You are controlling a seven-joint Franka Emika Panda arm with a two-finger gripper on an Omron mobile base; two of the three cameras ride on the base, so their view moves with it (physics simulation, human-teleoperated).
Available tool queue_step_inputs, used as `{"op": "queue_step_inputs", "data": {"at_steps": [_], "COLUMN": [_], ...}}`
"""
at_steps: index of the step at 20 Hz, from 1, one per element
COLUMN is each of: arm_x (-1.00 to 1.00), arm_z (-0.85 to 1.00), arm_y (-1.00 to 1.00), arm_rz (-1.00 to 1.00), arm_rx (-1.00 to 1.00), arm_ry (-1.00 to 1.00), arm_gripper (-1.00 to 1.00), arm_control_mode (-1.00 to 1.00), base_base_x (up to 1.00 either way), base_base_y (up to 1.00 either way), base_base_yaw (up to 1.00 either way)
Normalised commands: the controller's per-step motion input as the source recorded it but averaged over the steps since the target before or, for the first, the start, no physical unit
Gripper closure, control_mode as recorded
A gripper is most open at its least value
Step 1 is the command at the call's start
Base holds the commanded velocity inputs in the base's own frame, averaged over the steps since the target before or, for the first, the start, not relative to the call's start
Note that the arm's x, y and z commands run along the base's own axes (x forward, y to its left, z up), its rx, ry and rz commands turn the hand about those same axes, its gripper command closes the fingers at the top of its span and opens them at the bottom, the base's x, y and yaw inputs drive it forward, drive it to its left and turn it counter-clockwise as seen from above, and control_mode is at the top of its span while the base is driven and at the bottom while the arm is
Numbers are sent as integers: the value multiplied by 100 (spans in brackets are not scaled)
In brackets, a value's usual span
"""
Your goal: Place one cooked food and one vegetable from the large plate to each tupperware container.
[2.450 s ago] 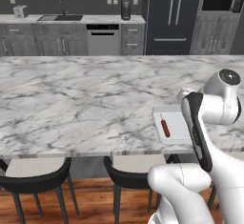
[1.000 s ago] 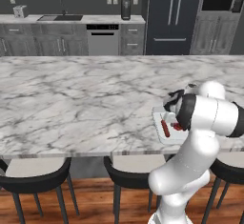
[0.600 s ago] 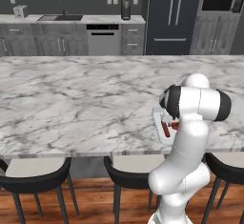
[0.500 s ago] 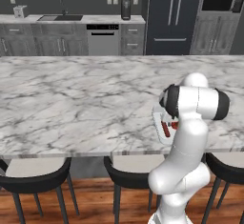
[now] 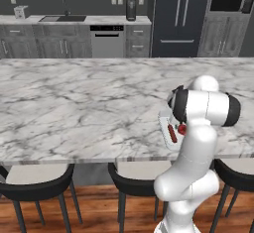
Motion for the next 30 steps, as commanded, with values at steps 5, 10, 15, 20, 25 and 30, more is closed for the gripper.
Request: {"op": "queue_step_inputs", "data": {"at_steps": [5, 10, 15, 20, 25, 30], "arm_x": [-40, -81, -69, -71, -89, -92], "arm_z": [45, 60, 82, 100, 94, 86], "arm_y": [0, 8, 23, 20, 30, 60], "arm_rz": [3, 1, 0, 0, 0, 0], "arm_rx": [0, 0, -3, -1, 0, 3], "arm_ry": [-15, -25, -23, -12, -8, -16], "arm_gripper": [-100, -100, -100, -100, -100, -100], "arm_control_mode": [-100, -100, -100, -100, -100, -100], "base_base_x": [0, 0, 0, 0, 0, 0], "base_base_y": [0, 0, 0, 0, 0, 0], "base_base_yaw": [0, 0, 0, 0, 0, 0]}}
